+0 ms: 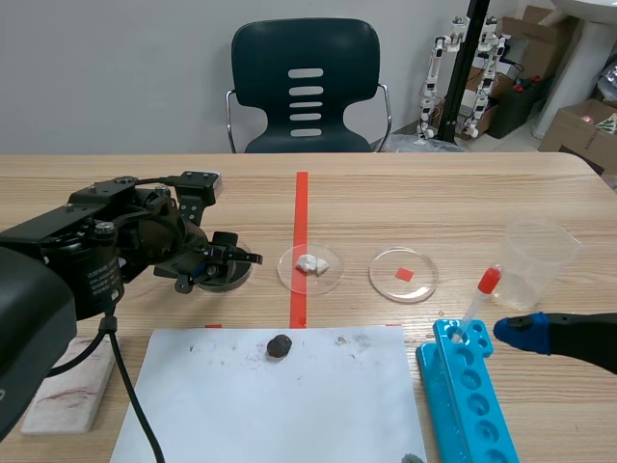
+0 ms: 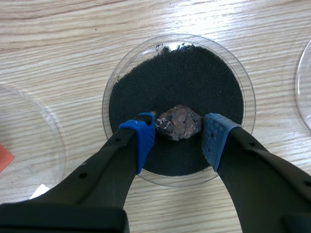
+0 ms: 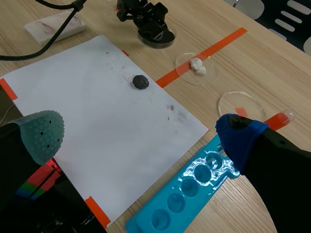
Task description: Lower the mineral onto the iron filings and hold still
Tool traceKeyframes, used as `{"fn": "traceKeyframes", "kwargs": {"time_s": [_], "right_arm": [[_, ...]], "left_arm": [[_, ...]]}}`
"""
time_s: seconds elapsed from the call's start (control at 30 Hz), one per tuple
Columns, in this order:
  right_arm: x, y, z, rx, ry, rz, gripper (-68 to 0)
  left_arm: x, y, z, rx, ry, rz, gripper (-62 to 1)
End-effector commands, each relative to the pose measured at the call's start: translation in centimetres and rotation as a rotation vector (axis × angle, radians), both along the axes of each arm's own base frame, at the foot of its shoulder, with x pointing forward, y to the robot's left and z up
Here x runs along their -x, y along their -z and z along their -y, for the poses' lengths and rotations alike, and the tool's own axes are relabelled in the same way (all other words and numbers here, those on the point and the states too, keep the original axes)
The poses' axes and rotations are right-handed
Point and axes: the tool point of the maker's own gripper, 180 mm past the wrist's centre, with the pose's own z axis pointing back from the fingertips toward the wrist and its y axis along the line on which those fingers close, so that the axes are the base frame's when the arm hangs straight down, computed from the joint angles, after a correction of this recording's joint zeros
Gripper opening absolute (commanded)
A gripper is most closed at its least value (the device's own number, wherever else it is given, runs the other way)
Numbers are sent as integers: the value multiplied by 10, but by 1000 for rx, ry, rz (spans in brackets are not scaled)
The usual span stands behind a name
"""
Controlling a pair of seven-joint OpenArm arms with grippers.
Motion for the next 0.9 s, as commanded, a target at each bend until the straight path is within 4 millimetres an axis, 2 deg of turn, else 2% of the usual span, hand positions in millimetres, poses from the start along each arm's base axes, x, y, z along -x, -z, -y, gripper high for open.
{"fn": "traceKeyframes", "kwargs": {"time_s": [0.0,0.43,0.67,0.87], "right_arm": [[-3,-7,0,-17,-1,24,4],[-3,-7,0,-17,-1,24,4],[-3,-7,0,-17,-1,24,4],[-3,-7,0,-17,-1,24,4]], "left_arm": [[-10,-12,1,10,-3,31,-509],[-13,-17,3,10,2,41,-509],[-16,-45,1,2,22,119,-509],[-2,-81,1,12,59,302,-509]]}}
